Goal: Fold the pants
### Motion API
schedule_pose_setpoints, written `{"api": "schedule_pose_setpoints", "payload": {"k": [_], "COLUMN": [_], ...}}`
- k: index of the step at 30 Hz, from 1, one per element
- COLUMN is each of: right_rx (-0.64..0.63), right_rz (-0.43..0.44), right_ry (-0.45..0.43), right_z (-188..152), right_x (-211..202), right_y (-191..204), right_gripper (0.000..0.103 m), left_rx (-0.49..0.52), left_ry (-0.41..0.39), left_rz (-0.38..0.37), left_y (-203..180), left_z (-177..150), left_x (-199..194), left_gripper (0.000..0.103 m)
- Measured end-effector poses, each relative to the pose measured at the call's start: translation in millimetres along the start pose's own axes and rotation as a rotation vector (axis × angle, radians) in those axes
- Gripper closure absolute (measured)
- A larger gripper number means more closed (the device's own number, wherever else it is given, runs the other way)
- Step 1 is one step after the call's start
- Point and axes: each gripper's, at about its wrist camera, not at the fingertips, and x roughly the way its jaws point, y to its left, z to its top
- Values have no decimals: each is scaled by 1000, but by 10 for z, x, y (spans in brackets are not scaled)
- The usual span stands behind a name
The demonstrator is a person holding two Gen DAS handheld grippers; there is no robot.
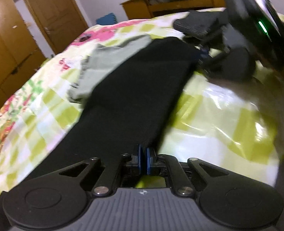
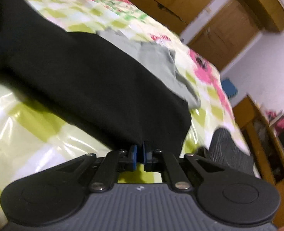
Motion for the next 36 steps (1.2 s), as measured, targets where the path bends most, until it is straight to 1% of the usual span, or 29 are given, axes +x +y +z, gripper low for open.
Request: {"api": "schedule_pose_setpoints", "payload": {"k": [2, 5, 7, 9, 11, 12, 13, 15, 19, 21, 23, 25, 27, 29, 32, 36], "right_rx": [-3, -55, -39, -17, 5, 18, 27, 4, -136, -201, -286, -349, -394, -430, -501, -543], "right_rz": [-8, -33, -44, -48, -11, 38, 93, 217, 437, 528, 601, 643, 681, 704, 713, 737], "right_ry": [5, 42, 43, 25, -24, -56, -83, -145, -271, -308, -348, -388, -400, -396, -379, -338], "right_z": [17, 1, -10, 14, 112, 200, 294, 535, 1088, 1336, 1595, 1786, 1944, 2055, 2179, 2221], "right_x": [-42, -117, -247, -427, -613, -689, -734, -840, -1021, -1080, -1145, -1216, -1255, -1254, -1200, -1148], "right_y": [-49, -63, -97, -92, -14, 69, 164, 494, 1426, 1869, 2335, 2684, 2975, 3249, 3588, 3798], "right_gripper": [98, 97, 94, 93, 90, 89, 84, 78, 77, 76, 71, 68, 65, 63, 62, 62], "left_rx": [4, -36, -56, -88, -117, -134, -152, -192, -284, -355, -413, -432, -464, -467, -434, -347], "left_ry": [-6, -10, -22, -33, -37, -32, -23, 1, 86, 130, 173, 203, 220, 247, 265, 273], "left_rz": [-25, -76, -67, -51, -21, 2, 28, 94, 279, 369, 450, 521, 560, 598, 613, 619], "left_y": [-50, -51, -55, -8, 84, 153, 233, 411, 870, 1150, 1418, 1608, 1804, 1969, 2053, 2088], "left_z": [-6, -37, -93, -186, -319, -409, -502, -740, -1338, -1695, -2044, -2322, -2568, -2778, -3031, -3230], "left_x": [-32, -108, -228, -410, -603, -699, -787, -999, -1396, -1590, -1760, -1879, -1976, -2003, -2049, -2078], "left_gripper": [81, 81, 81, 81, 81, 81, 81, 80, 80, 80, 80, 80, 80, 80, 77, 76]}}
